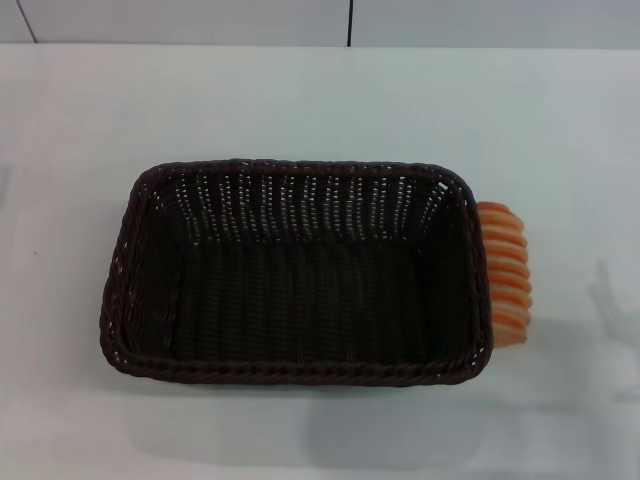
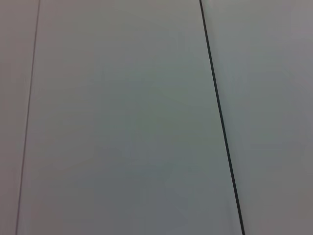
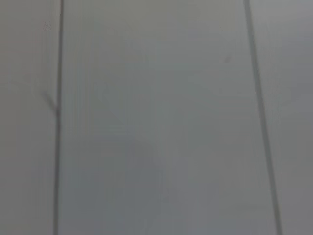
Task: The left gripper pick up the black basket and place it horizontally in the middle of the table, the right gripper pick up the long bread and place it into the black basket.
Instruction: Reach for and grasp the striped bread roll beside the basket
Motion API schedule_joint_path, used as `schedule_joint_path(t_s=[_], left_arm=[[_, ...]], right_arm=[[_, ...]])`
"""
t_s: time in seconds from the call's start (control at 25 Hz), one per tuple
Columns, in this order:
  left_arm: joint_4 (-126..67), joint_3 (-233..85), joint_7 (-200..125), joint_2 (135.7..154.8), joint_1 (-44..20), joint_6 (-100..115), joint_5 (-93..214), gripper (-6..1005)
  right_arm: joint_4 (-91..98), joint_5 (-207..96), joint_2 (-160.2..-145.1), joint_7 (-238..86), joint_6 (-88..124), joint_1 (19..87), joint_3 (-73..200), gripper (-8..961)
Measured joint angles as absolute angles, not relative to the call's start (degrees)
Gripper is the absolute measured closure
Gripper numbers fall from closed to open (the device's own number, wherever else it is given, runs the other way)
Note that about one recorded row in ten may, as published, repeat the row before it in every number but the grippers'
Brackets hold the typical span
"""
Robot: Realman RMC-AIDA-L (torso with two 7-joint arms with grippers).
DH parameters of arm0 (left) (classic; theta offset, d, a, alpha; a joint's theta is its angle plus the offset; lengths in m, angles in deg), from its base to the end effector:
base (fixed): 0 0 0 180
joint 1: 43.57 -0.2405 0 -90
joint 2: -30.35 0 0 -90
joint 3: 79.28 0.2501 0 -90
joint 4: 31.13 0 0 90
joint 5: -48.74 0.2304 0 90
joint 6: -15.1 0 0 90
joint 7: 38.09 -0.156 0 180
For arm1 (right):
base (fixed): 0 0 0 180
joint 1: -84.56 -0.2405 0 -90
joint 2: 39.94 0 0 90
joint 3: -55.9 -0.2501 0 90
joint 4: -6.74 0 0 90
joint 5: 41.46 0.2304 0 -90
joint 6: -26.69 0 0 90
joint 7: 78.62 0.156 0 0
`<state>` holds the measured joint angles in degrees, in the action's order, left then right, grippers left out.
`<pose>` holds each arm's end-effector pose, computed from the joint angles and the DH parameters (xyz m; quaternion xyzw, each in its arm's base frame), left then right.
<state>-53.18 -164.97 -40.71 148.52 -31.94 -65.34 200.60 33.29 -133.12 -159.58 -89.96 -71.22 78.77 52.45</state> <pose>-0.3571 0.3050 0.0834 -0.5200 -0.1152 -0.3147 0.7857 0.3167 0.1930 -0.0510 -0.6225 0.1934 0.3462 0.6747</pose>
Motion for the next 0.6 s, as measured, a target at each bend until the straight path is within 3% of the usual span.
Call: schedule_joint_path(t_s=[0.6], left_arm=[[-49.3, -165.1, -41.2, 148.39, -28.5, -65.0, 201.1, 189]], right_arm=[[34.9, -133.3, -159.74, -90.0, -53.3, 72.5, 54.3, 167]])
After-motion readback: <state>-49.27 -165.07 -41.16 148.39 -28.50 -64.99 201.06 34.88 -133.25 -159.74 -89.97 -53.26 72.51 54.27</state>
